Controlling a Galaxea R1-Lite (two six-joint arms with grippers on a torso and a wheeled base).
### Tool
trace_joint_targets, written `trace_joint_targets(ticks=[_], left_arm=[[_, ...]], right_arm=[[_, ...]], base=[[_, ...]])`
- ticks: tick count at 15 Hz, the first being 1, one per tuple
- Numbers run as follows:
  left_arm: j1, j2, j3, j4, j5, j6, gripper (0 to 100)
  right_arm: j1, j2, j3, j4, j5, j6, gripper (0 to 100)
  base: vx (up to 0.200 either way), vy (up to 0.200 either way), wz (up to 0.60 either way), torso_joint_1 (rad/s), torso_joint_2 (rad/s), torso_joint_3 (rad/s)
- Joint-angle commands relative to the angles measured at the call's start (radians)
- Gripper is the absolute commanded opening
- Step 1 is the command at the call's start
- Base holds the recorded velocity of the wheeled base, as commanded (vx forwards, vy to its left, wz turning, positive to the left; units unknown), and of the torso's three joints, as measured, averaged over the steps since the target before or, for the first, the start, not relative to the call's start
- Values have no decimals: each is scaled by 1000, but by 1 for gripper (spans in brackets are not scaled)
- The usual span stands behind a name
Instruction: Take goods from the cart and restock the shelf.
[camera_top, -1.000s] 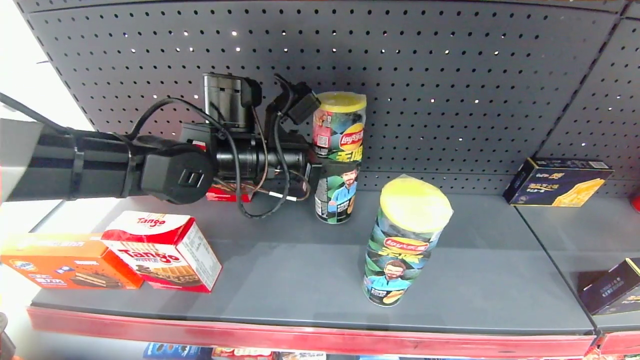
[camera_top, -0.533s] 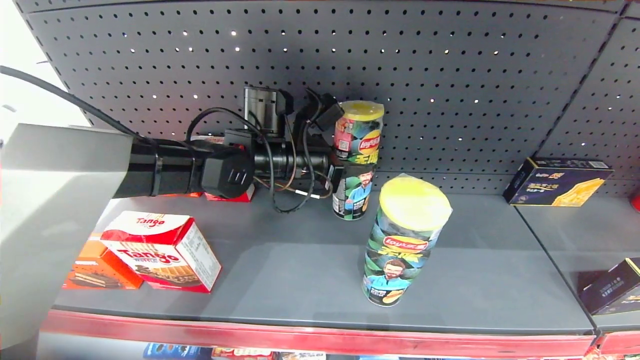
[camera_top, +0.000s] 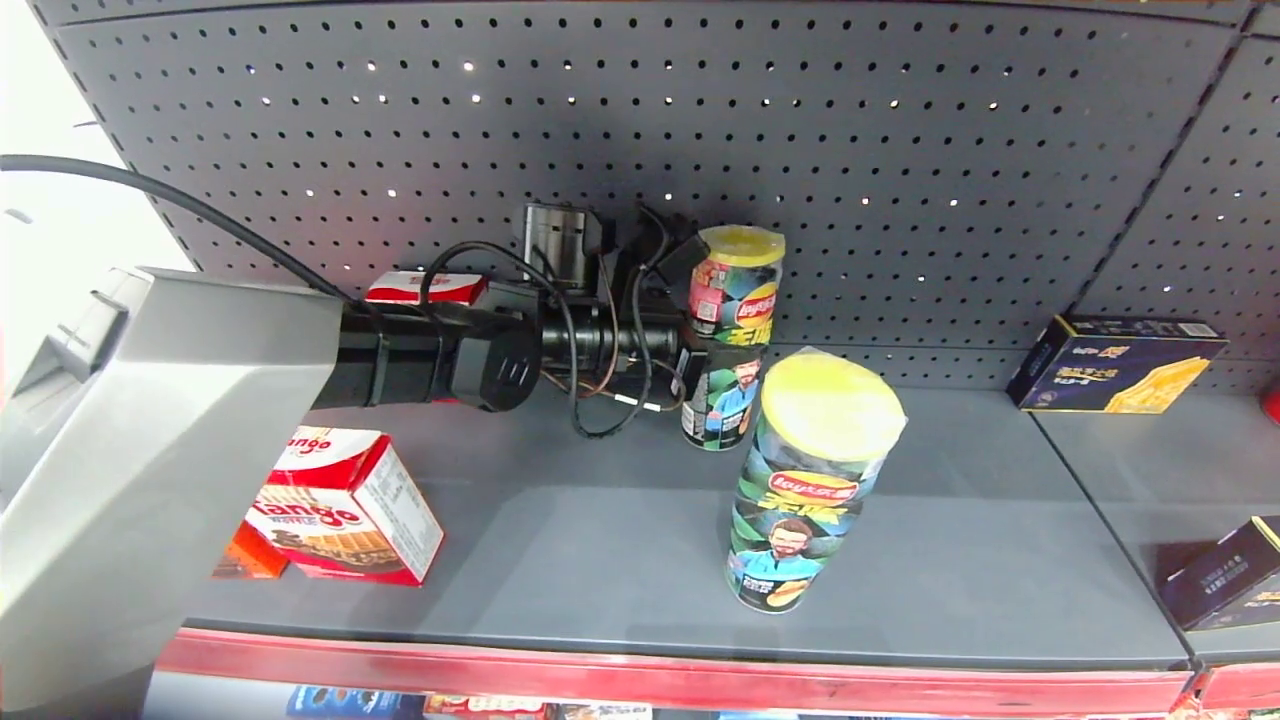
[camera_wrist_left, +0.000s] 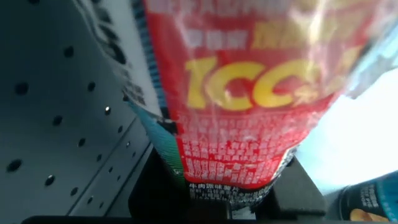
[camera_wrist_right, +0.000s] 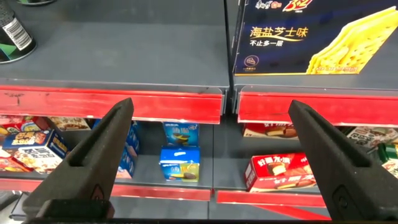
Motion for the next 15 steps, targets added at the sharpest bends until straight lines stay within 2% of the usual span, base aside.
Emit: trace_joint_targets(ticks=[1, 2, 3, 8, 11, 13, 15], left_arm=[[0, 13, -2, -1, 1, 1, 0], [0, 14, -2, -1, 1, 3, 100], [-2, 17, -8, -1, 3, 12, 100], [1, -9, 14, 2, 4, 17, 100], [7, -96, 106, 6, 7, 20, 100], [10, -147, 176, 10, 12, 53, 100], [12, -175, 211, 10, 15, 67, 100]], right_arm=[[1, 2, 0, 0, 0, 0, 100], [-1, 2, 0, 0, 0, 0, 100], [1, 2, 0, 0, 0, 0, 100], [1, 2, 0, 0, 0, 0, 100], [1, 2, 0, 0, 0, 0, 100], [-1, 2, 0, 0, 0, 0, 100], [-1, 2, 0, 0, 0, 0, 100]], base=[[0, 0, 0, 0, 0, 0], [0, 0, 0, 0, 0, 0], [0, 0, 0, 0, 0, 0], [0, 0, 0, 0, 0, 0], [0, 0, 0, 0, 0, 0], [0, 0, 0, 0, 0, 0], [0, 0, 0, 0, 0, 0]])
